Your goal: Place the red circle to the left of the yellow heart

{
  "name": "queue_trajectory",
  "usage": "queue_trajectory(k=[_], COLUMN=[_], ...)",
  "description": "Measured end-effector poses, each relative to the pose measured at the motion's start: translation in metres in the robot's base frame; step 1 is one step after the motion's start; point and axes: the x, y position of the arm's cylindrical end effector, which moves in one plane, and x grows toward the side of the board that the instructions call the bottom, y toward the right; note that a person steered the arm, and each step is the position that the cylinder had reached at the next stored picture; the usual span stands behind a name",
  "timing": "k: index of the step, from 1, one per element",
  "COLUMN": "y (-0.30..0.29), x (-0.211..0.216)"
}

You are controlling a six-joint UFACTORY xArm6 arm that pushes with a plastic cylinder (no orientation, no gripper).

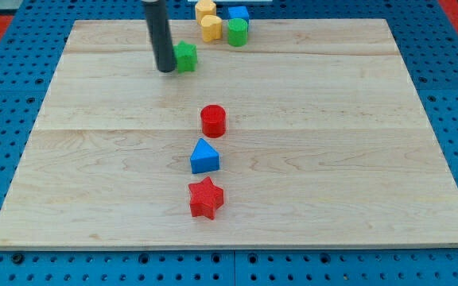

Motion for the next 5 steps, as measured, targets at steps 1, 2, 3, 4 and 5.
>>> queue_trajectory(k=[1, 2, 3, 4, 5], y=[0.023, 0.026, 0.026, 0.093, 0.138], x=[-0.014, -0.025, -0.015, 0.040, 0.095])
